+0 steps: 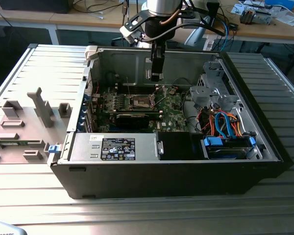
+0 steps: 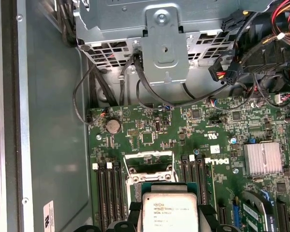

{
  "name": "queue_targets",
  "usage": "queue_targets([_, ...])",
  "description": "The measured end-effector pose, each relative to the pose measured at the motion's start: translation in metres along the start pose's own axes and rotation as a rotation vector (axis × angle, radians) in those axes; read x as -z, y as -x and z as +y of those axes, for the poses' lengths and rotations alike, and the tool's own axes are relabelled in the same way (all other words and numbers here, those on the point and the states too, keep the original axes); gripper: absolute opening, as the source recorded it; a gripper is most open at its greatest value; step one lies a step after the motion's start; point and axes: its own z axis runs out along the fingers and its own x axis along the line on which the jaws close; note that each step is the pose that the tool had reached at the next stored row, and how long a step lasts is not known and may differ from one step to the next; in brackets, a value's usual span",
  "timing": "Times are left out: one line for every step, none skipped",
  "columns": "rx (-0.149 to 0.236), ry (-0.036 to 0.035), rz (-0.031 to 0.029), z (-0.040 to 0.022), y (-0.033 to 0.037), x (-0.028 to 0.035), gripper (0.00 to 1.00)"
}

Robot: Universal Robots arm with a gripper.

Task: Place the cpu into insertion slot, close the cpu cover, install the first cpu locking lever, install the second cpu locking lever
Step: 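Place the cpu into insertion slot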

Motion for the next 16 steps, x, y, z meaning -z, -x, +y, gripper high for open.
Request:
queue_targets([-0.001, 0.0000, 0.0000, 0.0000, 0.0000, 0.0000, 0.54])
queue_targets([-0.003, -0.0001, 0.0000, 0.0000, 0.0000, 0.0000, 0.54])
queue_targets([-0.005, -0.0001, 0.0000, 0.0000, 0.0000, 0.0000, 0.54])
queue_targets([-0.005, -0.0001, 0.0000, 0.0000, 0.0000, 0.0000, 0.54])
queue_targets([-0.006, -0.0001, 0.0000, 0.0000, 0.0000, 0.0000, 0.54])
queue_targets([-0.008, -0.0001, 0.0000, 0.0000, 0.0000, 0.0000, 0.54])
queue_targets([-0.008, -0.0002, 0.0000, 0.0000, 0.0000, 0.0000, 0.54])
queue_targets([-0.009, -0.0002, -0.0001, 0.0000, 0.0000, 0.0000, 0.54])
queue_targets([-0.010, -0.0002, 0.0000, 0.0000, 0.0000, 0.0000, 0.54])
queue_targets([-0.011, -0.0002, 0.0000, 0.0000, 0.0000, 0.0000, 0.54])
queue_targets([-0.012, -0.0003, -0.0001, 0.0000, 0.0000, 0.0000, 0.54])
queue_targets([-0.013, -0.0003, -0.0001, 0.0000, 0.0000, 0.0000, 0.54])
queue_targets([-0.014, -0.0003, 0.0000, 0.0000, 0.0000, 0.0000, 0.54])
queue_targets([-0.015, -0.0003, -0.0001, 0.0000, 0.0000, 0.0000, 0.54])
queue_targets([-0.015, -0.0003, 0.0000, 0.0000, 0.0000, 0.0000, 0.54])
queue_targets([-0.016, -0.0003, 0.0000, 0.0000, 0.0000, 0.0000, 0.54])
